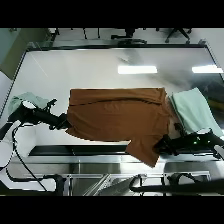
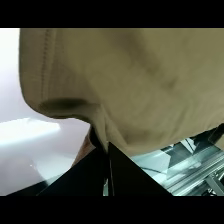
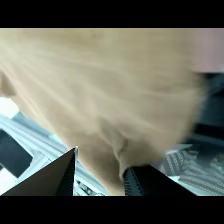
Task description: Fold the shirts.
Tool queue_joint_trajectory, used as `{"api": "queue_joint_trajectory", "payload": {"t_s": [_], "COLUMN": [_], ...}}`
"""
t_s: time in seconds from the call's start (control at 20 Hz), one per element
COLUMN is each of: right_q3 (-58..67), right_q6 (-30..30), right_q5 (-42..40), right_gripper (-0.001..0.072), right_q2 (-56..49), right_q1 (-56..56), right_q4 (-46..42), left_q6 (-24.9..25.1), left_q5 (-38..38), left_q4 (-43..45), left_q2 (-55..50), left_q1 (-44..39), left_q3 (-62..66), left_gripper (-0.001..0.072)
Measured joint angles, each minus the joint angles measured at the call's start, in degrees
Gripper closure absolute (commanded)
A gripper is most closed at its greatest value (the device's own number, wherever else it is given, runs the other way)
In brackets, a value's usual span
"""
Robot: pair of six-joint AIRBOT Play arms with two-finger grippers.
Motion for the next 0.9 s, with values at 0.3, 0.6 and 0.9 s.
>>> {"api": "queue_joint_trajectory", "payload": {"t_s": [0.3, 0.6, 0.9], "right_q3": [0.0, 0.98, 7.37], "right_q6": [-1.49, 9.31, 7.19], "right_q5": [-0.92, 1.36, 0.83], "right_gripper": [0.0695, 0.0696, 0.0696], "right_q2": [3.87, 13.97, 17.25], "right_q1": [3.78, -0.28, -2.08], "right_q4": [2.32, -10.56, -4.52], "left_q6": [-0.37, -5.11, -6.14], "left_q5": [-2.64, -4.61, -2.84], "left_q4": [2.01, 17.97, 17.81], "left_q2": [5.03, 11.02, 12.57], "left_q1": [-0.22, -0.24, -0.33], "left_q3": [0.02, -5.2, -2.91], "left_gripper": [0.0688, 0.0689, 0.0689]}}
